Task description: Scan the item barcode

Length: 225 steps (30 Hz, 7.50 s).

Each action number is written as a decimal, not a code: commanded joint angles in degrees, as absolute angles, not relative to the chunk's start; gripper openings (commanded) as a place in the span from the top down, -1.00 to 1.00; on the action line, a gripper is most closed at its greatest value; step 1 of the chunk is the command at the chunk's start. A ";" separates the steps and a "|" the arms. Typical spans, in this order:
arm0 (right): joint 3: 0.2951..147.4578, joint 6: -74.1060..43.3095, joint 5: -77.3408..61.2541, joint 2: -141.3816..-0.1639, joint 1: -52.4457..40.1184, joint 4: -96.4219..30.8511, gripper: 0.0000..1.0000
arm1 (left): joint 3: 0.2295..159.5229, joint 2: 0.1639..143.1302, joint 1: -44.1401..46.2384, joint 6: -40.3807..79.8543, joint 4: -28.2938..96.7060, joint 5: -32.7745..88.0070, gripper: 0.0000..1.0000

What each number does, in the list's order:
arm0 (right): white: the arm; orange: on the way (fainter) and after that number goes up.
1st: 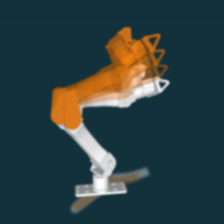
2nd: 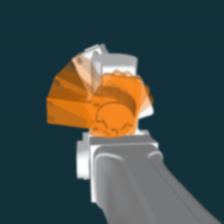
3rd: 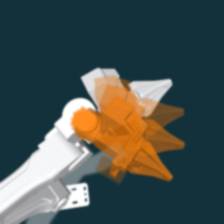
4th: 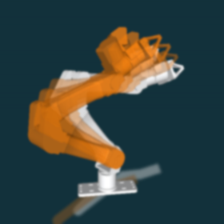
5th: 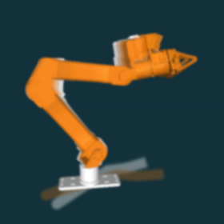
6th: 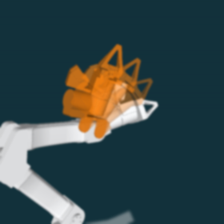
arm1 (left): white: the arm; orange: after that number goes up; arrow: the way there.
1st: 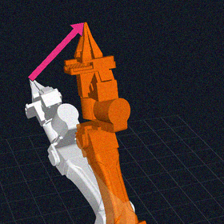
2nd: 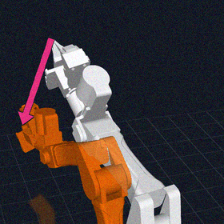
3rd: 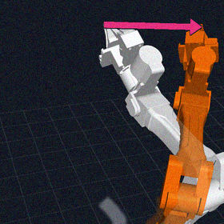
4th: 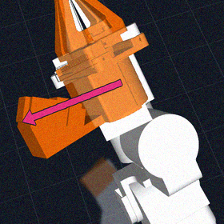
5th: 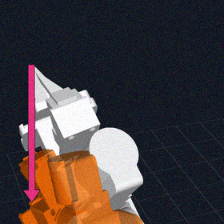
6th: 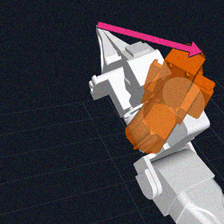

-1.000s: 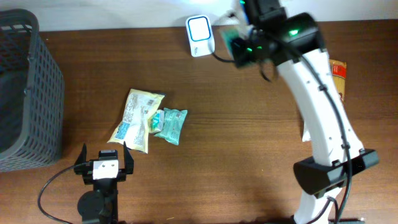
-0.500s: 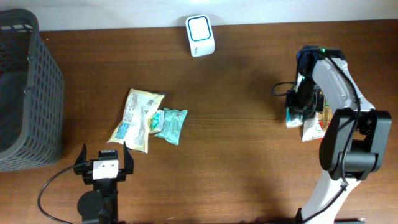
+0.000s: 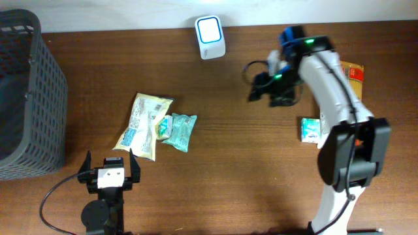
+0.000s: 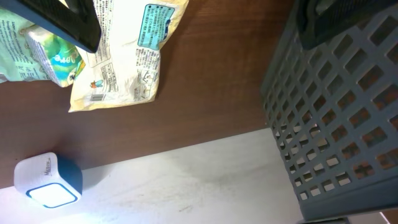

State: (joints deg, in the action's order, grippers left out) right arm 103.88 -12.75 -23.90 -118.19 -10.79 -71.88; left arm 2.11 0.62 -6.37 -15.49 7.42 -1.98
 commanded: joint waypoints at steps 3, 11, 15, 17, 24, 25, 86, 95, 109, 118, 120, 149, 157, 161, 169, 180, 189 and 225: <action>99.50 -17.04 -26.11 -117.56 -28.40 -60.16 -0.15 | 1.85 0.34 -6.66 -16.36 7.31 -2.20 -0.98; 99.42 -27.55 -15.57 -121.08 -45.08 -41.47 0.30 | 1.85 0.34 -6.66 -16.36 7.31 -2.20 -0.98; 99.02 -29.67 -15.77 -124.66 -45.98 -40.60 0.92 | 1.85 0.34 -6.66 -16.36 7.31 -2.20 -0.98; 98.39 -29.67 -15.79 -126.06 -46.11 -40.60 0.92 | 1.85 0.34 -6.66 -16.36 7.31 -2.20 -0.98; 97.60 -28.69 -15.66 -129.16 -43.16 -47.33 0.92 | 1.85 0.34 -6.66 -16.36 7.31 -2.20 -0.98; 97.60 -27.75 -14.09 -129.16 -41.85 -49.74 0.92 | 1.85 0.34 -6.66 -16.36 7.31 -2.20 -0.98; 122.74 17.04 -34.68 -140.75 -19.11 -74.70 -0.50 | 1.85 0.34 -6.66 -16.36 7.33 -2.20 -0.98; 116.90 19.70 -35.46 -141.08 -22.17 -72.77 -0.55 | 1.85 0.34 -6.66 -16.36 7.31 -2.20 -0.98; 109.27 15.55 -36.36 -141.08 -26.02 -65.52 0.86 | 1.85 0.34 -6.66 -16.36 7.31 -2.20 -0.98; 113.67 13.80 -48.80 -129.05 -15.99 -71.35 0.92 | 1.85 0.36 -6.66 -16.36 7.31 -2.20 -0.98; 113.67 7.90 -45.23 -122.37 -12.05 -71.33 0.92 | 1.85 0.34 -6.66 -16.36 7.31 -2.20 -0.99; 113.65 49.67 35.18 -129.47 -28.49 8.21 0.92 | 1.85 0.34 -6.66 -16.36 7.31 -2.20 -0.98; 113.65 62.52 31.29 -140.64 -28.49 19.94 0.92 | 1.85 0.34 -6.66 -16.36 7.31 -2.20 -0.98; 113.65 61.89 29.52 -140.97 -28.49 19.11 0.92 | 1.85 0.34 -6.66 -16.36 7.31 -2.20 -0.99; 113.65 61.87 28.62 -140.97 -27.59 19.14 0.92 | 1.85 0.34 -6.66 -16.36 7.31 -2.20 -0.98; 113.65 46.04 28.95 -132.79 -28.67 14.17 0.92 | 1.85 0.34 -6.66 -16.36 7.31 -2.20 -0.98; 113.65 3.16 10.92 -104.29 -28.75 -42.41 0.92 | 1.85 0.34 -6.66 -16.36 7.31 -2.20 -0.99; 99.94 -11.46 11.20 -110.30 3.77 -69.41 -0.37 | 1.85 0.34 -6.66 -16.36 7.31 -2.20 -0.99</action>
State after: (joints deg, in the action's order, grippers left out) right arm 92.23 -11.22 9.85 -110.96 3.73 -64.90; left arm 2.09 0.62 -6.37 -15.49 7.38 -1.98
